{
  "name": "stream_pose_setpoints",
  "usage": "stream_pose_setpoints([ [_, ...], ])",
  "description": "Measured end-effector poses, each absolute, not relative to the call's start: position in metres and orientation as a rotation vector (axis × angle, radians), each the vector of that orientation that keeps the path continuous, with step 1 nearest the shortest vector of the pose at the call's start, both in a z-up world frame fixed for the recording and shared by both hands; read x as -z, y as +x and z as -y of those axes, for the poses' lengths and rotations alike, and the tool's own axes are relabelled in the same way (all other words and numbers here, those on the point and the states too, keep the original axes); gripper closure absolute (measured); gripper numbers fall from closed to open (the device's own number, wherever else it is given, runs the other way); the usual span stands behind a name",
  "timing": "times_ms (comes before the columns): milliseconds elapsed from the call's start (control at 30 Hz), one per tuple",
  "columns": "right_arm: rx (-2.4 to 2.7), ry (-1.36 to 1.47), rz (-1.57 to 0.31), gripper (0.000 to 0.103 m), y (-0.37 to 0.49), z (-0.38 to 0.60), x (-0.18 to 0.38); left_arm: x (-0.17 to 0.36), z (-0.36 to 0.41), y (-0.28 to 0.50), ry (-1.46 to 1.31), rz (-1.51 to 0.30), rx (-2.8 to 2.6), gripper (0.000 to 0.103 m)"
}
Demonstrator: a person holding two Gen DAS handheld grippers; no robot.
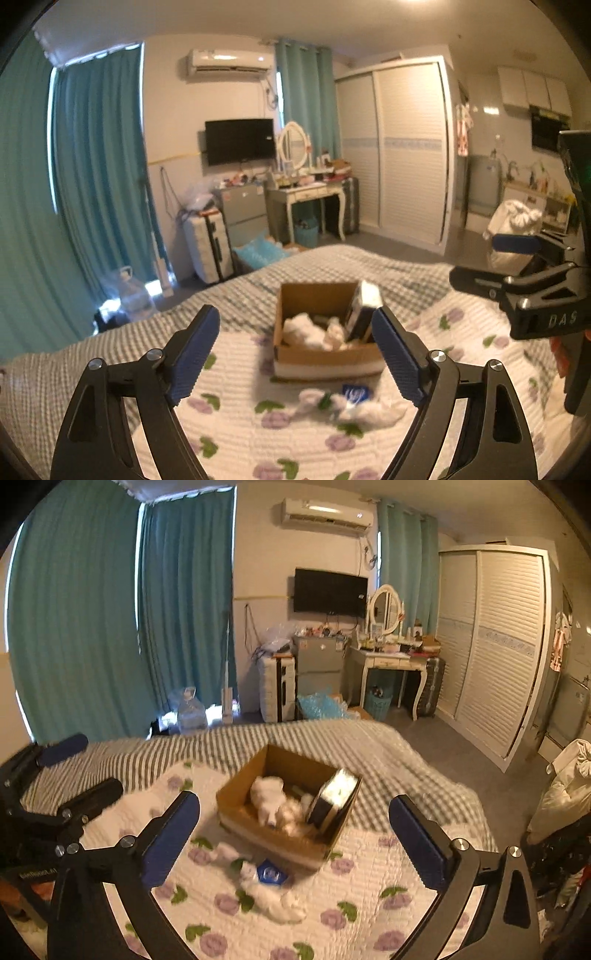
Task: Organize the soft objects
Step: 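Move both tools back toward the remaining soft items, then grasp the small white cloth with the right tool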
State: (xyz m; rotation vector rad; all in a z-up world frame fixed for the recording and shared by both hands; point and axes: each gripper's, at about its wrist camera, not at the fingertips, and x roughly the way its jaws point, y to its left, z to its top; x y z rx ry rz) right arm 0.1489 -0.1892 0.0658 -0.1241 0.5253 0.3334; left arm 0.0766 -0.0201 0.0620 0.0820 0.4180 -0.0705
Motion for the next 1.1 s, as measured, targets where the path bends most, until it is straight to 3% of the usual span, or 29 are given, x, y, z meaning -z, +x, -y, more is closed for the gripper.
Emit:
stream_pose_setpoints([
  [300, -0.401, -0.258, -0.727, 0.0, 0.168, 0.151, 0.067, 0.025, 0.014, 0.099, 0.009, -0.579, 0.067, 0.017],
  [467, -0.447, -0.267, -0.875, 0.027, 0.196, 0.135, 0.138, 0.068, 0.012, 0.118, 0.014, -0.645, 0.039, 0.017],
  [600, -0.454, -0.294, -0.924, 0.042, 0.213, 0.128, 0.172, 0.087, 0.003, 0.123, 0.01, -0.673, 0.029, 0.017],
  [700, -0.464, -0.303, -0.959, 0.052, 0.223, 0.124, 0.187, 0.097, -0.001, 0.13, 0.009, -0.693, 0.018, 0.017],
  [767, -0.461, -0.32, -0.971, 0.067, 0.228, 0.121, 0.192, 0.101, -0.003, 0.133, 0.007, -0.704, 0.014, 0.017],
  [1100, -0.495, -0.219, -0.869, 0.072, 0.212, 0.141, 0.139, 0.092, 0.007, 0.126, -0.005, -0.718, 0.021, 0.017],
])
